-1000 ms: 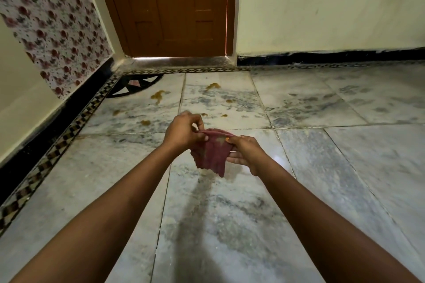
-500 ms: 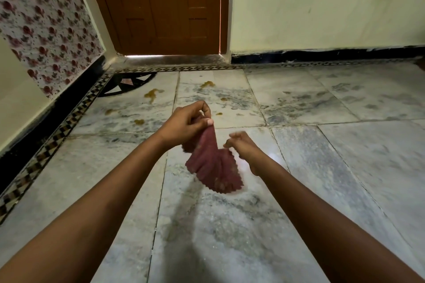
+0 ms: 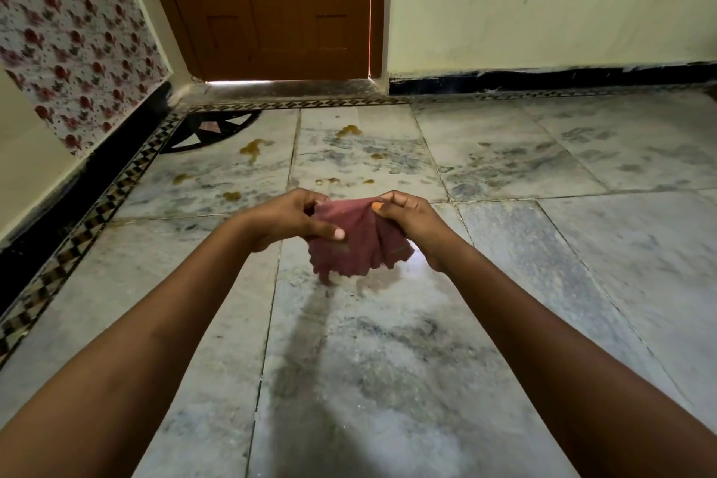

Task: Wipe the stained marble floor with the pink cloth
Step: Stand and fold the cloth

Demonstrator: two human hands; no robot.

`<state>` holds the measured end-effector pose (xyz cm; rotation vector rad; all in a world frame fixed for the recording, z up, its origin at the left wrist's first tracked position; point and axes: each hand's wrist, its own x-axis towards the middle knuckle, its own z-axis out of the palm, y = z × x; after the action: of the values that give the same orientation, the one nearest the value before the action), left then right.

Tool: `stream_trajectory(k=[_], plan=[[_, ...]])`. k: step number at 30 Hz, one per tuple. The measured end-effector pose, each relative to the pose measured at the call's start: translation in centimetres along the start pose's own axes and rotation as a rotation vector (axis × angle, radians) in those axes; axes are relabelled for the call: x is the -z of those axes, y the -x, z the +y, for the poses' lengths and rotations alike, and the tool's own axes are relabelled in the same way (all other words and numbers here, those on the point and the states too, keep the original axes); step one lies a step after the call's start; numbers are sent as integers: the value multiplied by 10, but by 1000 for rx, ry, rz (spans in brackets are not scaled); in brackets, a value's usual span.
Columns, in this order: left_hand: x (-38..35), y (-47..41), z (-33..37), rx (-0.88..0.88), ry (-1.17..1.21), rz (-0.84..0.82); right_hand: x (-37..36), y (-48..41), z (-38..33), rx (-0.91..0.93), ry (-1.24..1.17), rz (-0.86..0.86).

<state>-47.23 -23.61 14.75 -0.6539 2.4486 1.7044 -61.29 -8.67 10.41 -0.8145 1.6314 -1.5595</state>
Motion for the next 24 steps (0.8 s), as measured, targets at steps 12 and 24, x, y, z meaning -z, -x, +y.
stream_trajectory(k=[12,24], plan=[[-6,8,58,-398,-481,394,11,-4,24,-106,-259,79],[5,9,87,-296,229,512,-7,-9,69,-415,-713,51]])
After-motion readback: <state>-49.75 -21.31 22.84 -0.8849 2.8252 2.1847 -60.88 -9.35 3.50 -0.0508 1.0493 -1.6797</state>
